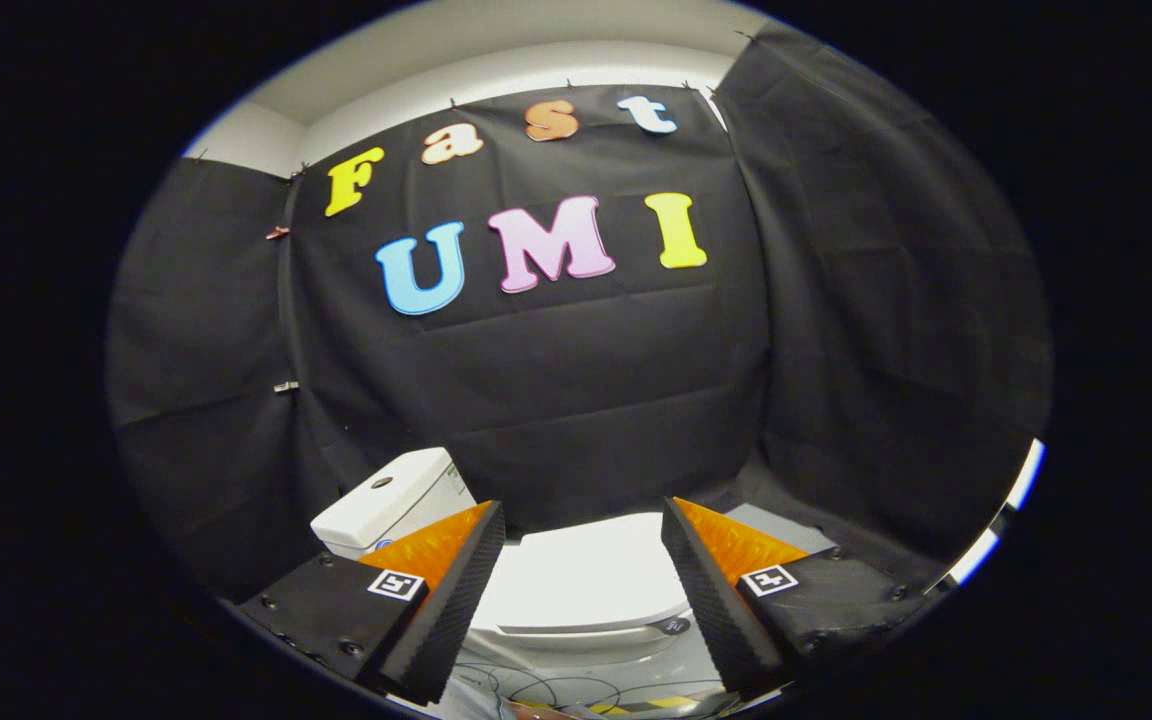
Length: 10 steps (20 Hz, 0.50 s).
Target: Open the toilet lid.
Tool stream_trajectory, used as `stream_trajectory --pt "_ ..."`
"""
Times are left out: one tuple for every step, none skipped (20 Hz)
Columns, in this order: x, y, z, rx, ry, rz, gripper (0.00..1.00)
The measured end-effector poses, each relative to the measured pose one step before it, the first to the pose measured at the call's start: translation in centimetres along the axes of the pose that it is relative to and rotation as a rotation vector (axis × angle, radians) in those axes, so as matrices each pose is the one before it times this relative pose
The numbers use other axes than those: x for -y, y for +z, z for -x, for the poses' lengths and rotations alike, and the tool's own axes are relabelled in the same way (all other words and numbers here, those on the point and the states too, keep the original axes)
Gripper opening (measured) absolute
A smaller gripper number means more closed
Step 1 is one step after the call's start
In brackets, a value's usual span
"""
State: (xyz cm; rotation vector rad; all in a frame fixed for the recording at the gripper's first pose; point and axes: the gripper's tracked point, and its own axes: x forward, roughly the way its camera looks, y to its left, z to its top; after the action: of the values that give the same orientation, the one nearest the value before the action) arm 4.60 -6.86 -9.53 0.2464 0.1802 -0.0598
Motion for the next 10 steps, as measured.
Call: stream_trajectory --pt "1.041 -0.886 -0.842 -0.01889 -0.01184 -0.02175 0.99" --pt "1.067 -0.954 -0.904 -0.01884 -0.00729 -0.02329 0.99" --pt "1.161 -0.980 -0.952 -0.02173 -0.00802 -0.02931 0.99" --pt "1.234 -1.006 -0.982 -0.02528 -0.00780 -0.03548 0.99" --pt "1.126 -0.931 -1.040 -0.02527 -0.00385 -0.03713 0.99" --pt "1.321 -1.036 -1.011 -0.02717 -0.01081 -0.02937 0.99" --pt "1.178 -0.880 -1.235 -0.01833 -0.00364 -0.02660 0.99" --pt "1.316 -1.108 -1.080 -0.01633 -0.00169 -0.02219 0.99" --pt "1.202 -1.015 -1.172 -0.02646 -0.00049 -0.03327 0.98" --pt "1.100 -0.885 -1.250 -0.02441 0.00061 -0.04004 0.98"
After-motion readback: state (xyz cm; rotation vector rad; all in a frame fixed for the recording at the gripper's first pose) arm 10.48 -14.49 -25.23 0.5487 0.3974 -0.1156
